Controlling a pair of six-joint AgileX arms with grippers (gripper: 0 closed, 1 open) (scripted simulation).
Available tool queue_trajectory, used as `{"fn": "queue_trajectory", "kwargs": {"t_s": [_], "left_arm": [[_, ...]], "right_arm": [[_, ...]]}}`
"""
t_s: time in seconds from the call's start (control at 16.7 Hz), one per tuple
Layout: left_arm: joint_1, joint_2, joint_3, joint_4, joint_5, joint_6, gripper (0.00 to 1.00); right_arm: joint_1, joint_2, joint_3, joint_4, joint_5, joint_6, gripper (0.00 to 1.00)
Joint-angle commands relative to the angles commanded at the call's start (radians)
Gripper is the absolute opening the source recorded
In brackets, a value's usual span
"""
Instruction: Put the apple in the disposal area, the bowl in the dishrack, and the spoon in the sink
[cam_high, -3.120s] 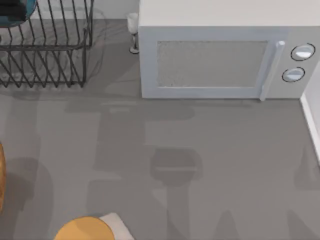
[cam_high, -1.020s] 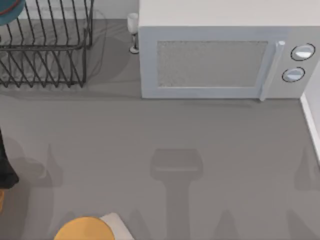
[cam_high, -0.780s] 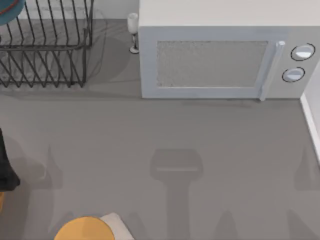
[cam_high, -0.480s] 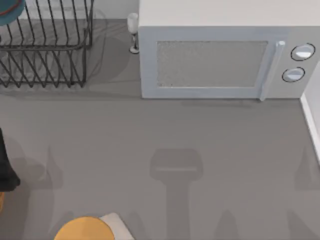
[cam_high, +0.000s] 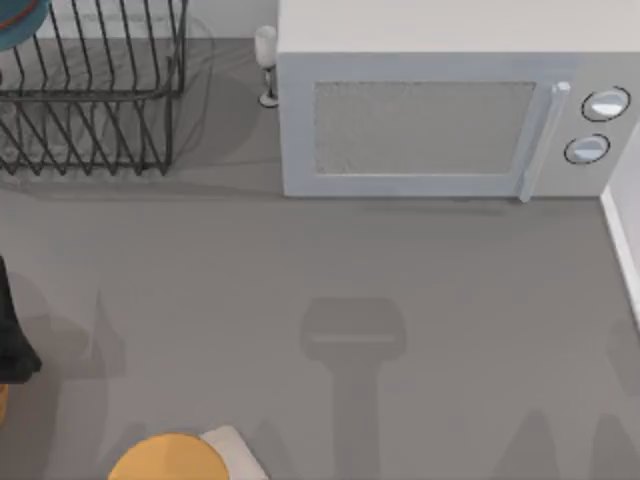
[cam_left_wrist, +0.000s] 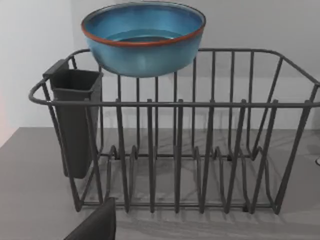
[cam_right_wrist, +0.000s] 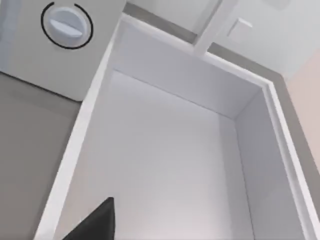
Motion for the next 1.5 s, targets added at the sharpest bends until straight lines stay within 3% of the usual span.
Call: {"fn": "queue_trajectory", "kwargs": {"t_s": [0.6,0.84,1.2,1.5], "left_arm": [[0.0,0.0,0.0,0.0,0.0,0.0,1.0],[0.0,0.0,0.0,0.0,0.0,0.0,1.0],[0.0,0.0,0.0,0.0,0.0,0.0,1.0],[0.0,0.0,0.0,0.0,0.0,0.0,1.0]], "right_arm": [[-0.21,0.626,0.343,-0.492,-0.002,-1.202,1.0],[-0.288,0.842,0.475,-0.66,0.001,-1.599,1.0],[-0.369,1.048,0.631,-0.815,0.002,-2.001,1.0],[-0.387,1.091,0.67,-0.847,0.002,-2.094,1.0]]}}
